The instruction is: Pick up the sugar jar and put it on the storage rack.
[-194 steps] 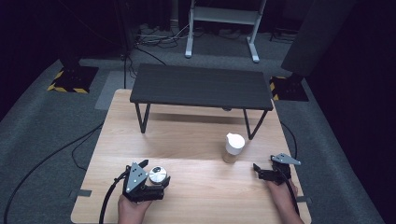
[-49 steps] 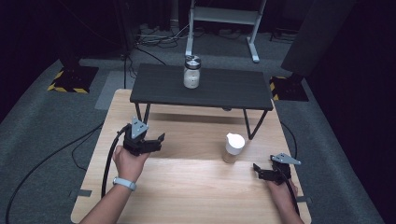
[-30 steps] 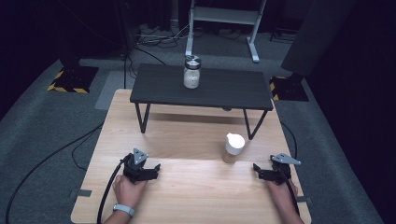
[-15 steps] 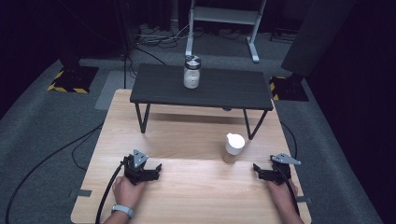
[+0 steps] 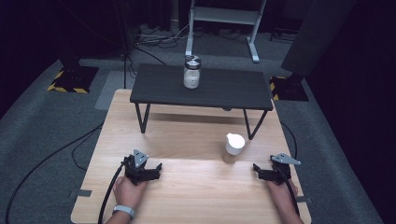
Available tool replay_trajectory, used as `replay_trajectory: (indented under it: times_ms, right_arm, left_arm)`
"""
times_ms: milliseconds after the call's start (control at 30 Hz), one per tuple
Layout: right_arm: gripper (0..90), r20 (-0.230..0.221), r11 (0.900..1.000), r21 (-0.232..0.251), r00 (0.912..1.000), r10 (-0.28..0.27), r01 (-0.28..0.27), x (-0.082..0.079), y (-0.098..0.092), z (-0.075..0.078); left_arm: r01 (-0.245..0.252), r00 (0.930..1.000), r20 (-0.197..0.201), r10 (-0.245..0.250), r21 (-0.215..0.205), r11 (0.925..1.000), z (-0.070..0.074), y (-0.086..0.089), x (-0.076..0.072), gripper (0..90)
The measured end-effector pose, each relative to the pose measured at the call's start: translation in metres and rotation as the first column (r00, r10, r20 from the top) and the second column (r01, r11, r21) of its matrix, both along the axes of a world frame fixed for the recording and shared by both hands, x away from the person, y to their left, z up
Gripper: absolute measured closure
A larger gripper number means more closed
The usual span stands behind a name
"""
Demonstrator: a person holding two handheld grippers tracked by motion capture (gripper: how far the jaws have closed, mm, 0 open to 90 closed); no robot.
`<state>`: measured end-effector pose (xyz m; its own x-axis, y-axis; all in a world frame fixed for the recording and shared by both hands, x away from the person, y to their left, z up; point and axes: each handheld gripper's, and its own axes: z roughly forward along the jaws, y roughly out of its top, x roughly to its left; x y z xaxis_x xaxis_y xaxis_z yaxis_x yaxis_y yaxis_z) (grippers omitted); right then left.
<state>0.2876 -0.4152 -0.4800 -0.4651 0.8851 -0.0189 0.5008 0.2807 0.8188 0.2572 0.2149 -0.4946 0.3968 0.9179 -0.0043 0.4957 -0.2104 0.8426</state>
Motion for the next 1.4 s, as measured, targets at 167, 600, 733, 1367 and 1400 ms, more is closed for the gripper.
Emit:
replay_trajectory:
  times_ms: [167,600,733,1367,1400]
  right_arm:
    - [5.3,0.0,1.0,0.0,1.0,0.0,0.0,0.0001,0.0,0.0]
    - [5.3,0.0,1.0,0.0,1.0,0.0,0.0,0.0001,-0.0001,0.0]
    - [5.3,0.0,1.0,0.0,1.0,0.0,0.0,0.0,0.0,0.0]
    - [5.3,0.0,1.0,0.0,1.0,-0.001,0.001,0.0,0.0,0.0]
    - [5.3,0.0,1.0,0.0,1.0,-0.001,0.001,0.0,0.0,0.0]
  left_arm:
    - [-0.005,1.0,0.0,0.005,0.001,1.0,0.0001,-0.0009,-0.0009,2.6]
    - [-0.007,1.0,0.0,0.007,0.0,1.0,0.0001,-0.0011,-0.0006,2.6]
    - [-0.009,1.0,0.0,0.009,0.0,1.0,0.0001,-0.0013,-0.0004,2.6]
    - [-0.009,1.0,0.0,0.009,0.0,1.0,0.0,-0.0014,-0.0003,2.6]
    - [-0.01,1.0,0.0,0.01,0.0,1.0,0.0,-0.0015,-0.0002,2.6]
